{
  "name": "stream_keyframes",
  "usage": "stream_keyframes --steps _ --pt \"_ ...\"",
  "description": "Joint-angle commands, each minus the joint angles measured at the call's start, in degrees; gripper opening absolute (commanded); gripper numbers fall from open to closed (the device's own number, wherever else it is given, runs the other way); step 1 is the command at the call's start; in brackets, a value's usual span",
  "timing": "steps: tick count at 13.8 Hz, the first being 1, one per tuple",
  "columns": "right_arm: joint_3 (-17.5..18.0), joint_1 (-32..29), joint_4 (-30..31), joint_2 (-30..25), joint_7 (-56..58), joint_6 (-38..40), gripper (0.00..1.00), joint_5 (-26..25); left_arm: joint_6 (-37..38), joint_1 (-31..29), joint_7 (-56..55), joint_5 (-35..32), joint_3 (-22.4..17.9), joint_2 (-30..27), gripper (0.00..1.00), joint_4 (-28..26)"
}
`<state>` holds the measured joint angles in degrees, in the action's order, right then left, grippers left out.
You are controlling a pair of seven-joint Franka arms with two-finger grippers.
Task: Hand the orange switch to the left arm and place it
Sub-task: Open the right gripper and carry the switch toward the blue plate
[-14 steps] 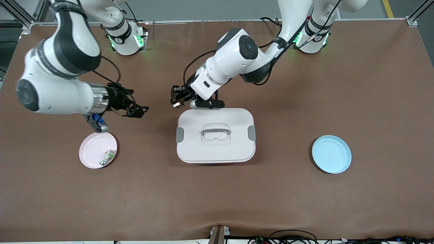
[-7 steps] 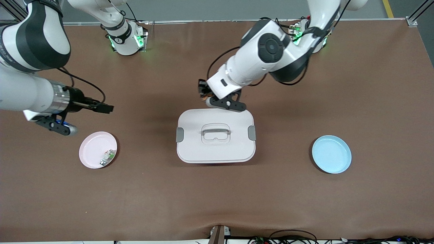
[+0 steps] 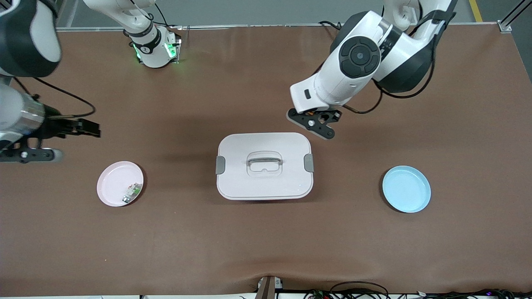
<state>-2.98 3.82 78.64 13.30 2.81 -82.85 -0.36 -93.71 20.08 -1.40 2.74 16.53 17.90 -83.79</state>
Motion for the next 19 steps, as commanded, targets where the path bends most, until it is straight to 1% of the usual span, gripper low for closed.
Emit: stream_keyframes --steps 1,3,6,8,10,13,15,17,19 --pt "1.0 -4.7 -0.8 -3.1 5.7 -0.1 1.00 -1.1 3.2 -2.8 14.1 -6.8 0.3 -2.1 0.00 -1.0" --pt "0.7 -5.7 -0.8 -3.4 4.2 0.6 1.00 -1.2 3.3 -5.5 25.0 -11.1 0.3 -2.6 0.00 -1.6" --pt "0.6 -6.0 -0.9 -3.4 -3.6 1.3 1.00 -1.3 1.7 -11.5 39.6 -14.1 0.4 -2.6 0.00 -2.1" --pt "0.8 -6.0 -0.9 -3.4 -3.8 1.3 1.00 -1.6 -2.4 -15.9 51.0 -14.5 0.4 -2.6 0.00 -4.0" --pt "1.0 -5.9 -0.9 -3.0 -3.3 0.9 1.00 -2.4 -6.8 -19.9 59.6 -14.5 0.4 -2.7 0.00 -6.8" --pt "1.0 -5.8 -0.9 -3.0 -2.9 0.8 1.00 -3.4 -14.9 -25.2 68.9 -14.5 0.4 -3.7 0.00 -12.9" --pt "0.9 -5.8 -0.9 -3.2 -3.6 1.3 1.00 -3.9 -22.4 -28.2 73.6 -14.4 0.4 -5.2 0.00 -19.2" --pt "0.8 -6.0 -1.0 -3.3 -2.7 1.3 1.00 -3.8 -28.6 -29.9 75.7 -14.5 0.5 -6.7 0.00 -24.9" --pt "0.9 -7.1 -0.9 -3.5 -2.7 1.3 1.00 -2.1 -34.2 -31.4 77.4 -14.4 0.5 -7.3 0.00 -29.3"
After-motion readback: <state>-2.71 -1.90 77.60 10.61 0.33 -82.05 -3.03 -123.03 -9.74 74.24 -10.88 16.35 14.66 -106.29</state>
